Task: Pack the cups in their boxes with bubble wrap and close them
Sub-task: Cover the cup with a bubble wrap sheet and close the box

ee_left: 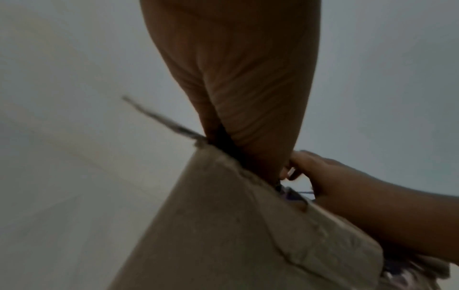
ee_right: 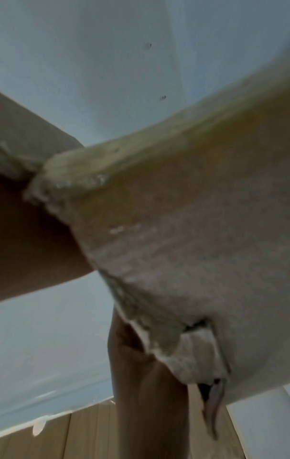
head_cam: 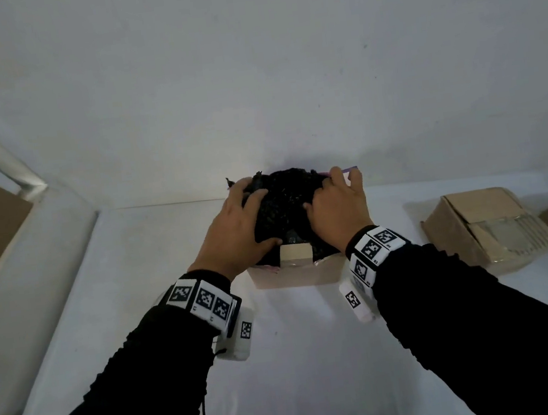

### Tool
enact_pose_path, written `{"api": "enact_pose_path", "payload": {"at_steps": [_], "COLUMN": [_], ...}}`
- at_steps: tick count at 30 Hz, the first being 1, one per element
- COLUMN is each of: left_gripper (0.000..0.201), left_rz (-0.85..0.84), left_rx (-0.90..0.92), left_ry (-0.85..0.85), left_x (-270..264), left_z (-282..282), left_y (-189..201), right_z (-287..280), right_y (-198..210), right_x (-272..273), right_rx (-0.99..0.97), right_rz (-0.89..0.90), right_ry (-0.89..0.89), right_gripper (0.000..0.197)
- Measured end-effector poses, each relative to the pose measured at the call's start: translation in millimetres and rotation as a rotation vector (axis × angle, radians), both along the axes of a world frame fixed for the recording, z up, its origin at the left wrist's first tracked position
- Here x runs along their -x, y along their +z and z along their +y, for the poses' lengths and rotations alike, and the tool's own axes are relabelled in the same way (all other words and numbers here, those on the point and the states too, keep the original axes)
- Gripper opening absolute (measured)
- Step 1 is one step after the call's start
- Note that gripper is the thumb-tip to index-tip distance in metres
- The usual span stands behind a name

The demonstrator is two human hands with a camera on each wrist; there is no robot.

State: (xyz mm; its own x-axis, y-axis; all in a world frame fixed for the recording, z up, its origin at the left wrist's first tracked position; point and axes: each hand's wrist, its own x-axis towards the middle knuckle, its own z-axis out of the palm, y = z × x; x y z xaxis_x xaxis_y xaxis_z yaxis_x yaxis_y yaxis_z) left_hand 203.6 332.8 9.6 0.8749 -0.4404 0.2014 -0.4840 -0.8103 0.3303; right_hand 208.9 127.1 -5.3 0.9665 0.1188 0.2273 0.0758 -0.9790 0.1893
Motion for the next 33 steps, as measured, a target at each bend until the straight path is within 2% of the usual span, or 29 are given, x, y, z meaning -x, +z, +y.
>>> {"api": "enact_pose_path", "payload": {"at_steps": [1, 4, 6, 8, 10, 13, 16, 20, 22, 25, 30, 33], "left_gripper": [0.088, 0.074, 0.060, 0.070, 0.090, 0.100, 0.085, 0.048, 0.047, 0.056, 0.043, 0.048], "left_rz": [0.035, 0.138, 0.015, -0.095, -0.048, 0.034, -0.013, -0.204, -0.234, -0.229, -0.157, -0.063], "left_rx": [0.005, -0.140, -0.335, -0.530, -0.663, -0.662, -0.592, -0.475, -0.425, -0.516, -0.620, -0.666], "left_ry": [-0.036, -0.139, -0.157, -0.114, -0.063, -0.036, -0.015, -0.018, -0.029, -0.056, -0.031, 0.001], "left_x": [-1.7, -6.9, -7.5, -8.5, -13.4, -16.8, -13.3, -7.0, -8.8, -11.5, -8.3, -10.3], "left_z": [-1.6, -12.0, -19.0, -21.2, -14.9, -8.2, -7.1, -7.1, -7.8, -7.9, -11.4, -15.9], "left_y": [1.7, 7.1, 5.2, 2.8, -1.3, -4.1, -3.0, -1.4, 0.9, 0.9, 1.5, -3.9], "right_z": [-0.6, -0.3, -1.1, -6.7, -12.6, -10.8, -5.8, -5.9, -7.3, -6.9, -8.2, -12.0], "right_y": [3.0, 9.3, 8.2, -0.1, -7.1, -4.0, -0.4, -7.1, -11.4, -13.7, -15.2, -12.8], "right_x": [0.0, -5.2, -7.2, -8.5, -10.5, -11.5, -12.4, -12.7, -12.9, -13.9, -17.3, -16.3], "right_rx": [-0.008, -0.064, -0.084, -0.052, 0.030, 0.141, 0.153, 0.071, 0.023, 0.035, 0.115, -0.036], "right_rz": [-0.035, -0.044, 0.033, 0.147, 0.218, 0.274, 0.276, 0.216, 0.196, 0.207, 0.251, 0.220], "right_ry": [0.006, 0.174, 0.305, 0.309, 0.270, 0.242, 0.236, 0.235, 0.275, 0.300, 0.294, 0.322], "right_gripper": [0.022, 0.031, 0.038, 0.048, 0.047, 0.033, 0.025, 0.041, 0.048, 0.058, 0.042, 0.037]}}
